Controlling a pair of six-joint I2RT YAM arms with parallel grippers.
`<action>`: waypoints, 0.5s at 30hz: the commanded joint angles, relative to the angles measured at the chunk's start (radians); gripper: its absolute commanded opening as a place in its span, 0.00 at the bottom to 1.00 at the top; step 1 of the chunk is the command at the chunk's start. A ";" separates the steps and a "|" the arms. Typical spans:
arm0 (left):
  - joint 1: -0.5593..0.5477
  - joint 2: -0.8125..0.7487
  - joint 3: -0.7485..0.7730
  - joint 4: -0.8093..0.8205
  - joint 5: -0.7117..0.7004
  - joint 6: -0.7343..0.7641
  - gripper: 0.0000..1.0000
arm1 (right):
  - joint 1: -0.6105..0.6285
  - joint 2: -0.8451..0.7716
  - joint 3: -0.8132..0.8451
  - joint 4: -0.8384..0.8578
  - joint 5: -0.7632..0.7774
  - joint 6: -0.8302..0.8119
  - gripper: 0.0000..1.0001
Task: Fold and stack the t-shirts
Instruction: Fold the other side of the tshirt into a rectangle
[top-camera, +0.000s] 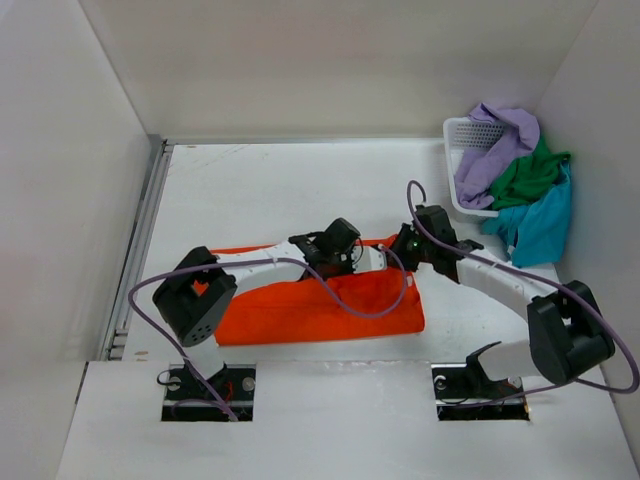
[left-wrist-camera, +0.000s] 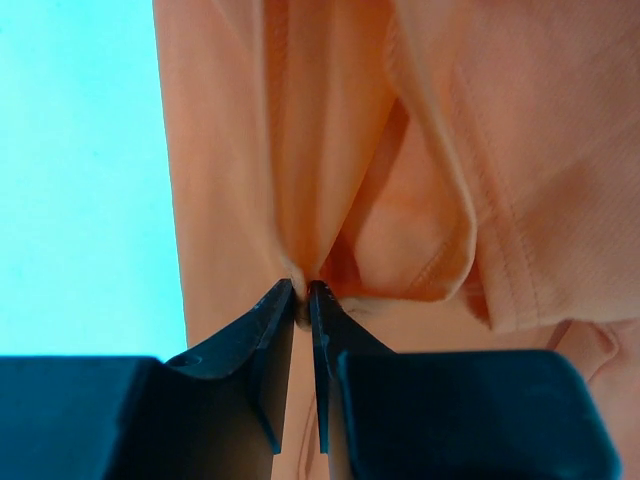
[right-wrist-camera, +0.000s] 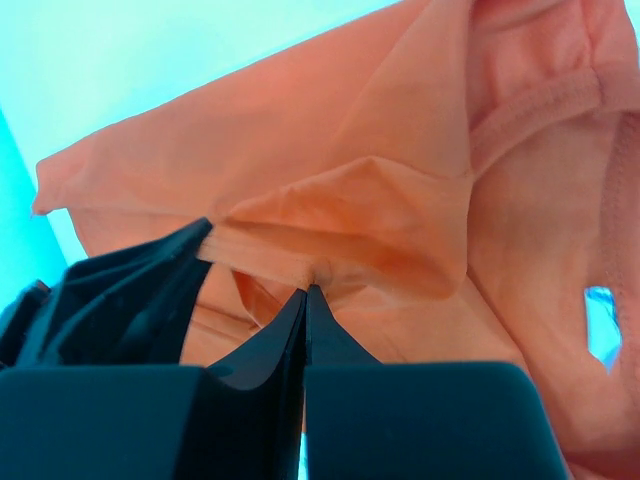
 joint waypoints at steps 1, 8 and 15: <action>0.007 -0.080 0.016 -0.061 0.004 0.009 0.11 | 0.003 -0.065 -0.019 -0.023 0.025 -0.001 0.01; 0.013 -0.110 -0.016 -0.170 0.146 0.021 0.10 | 0.083 -0.175 -0.122 -0.088 0.045 0.045 0.01; 0.019 -0.095 -0.026 -0.174 0.148 0.038 0.11 | 0.138 -0.191 -0.180 -0.089 0.050 0.090 0.08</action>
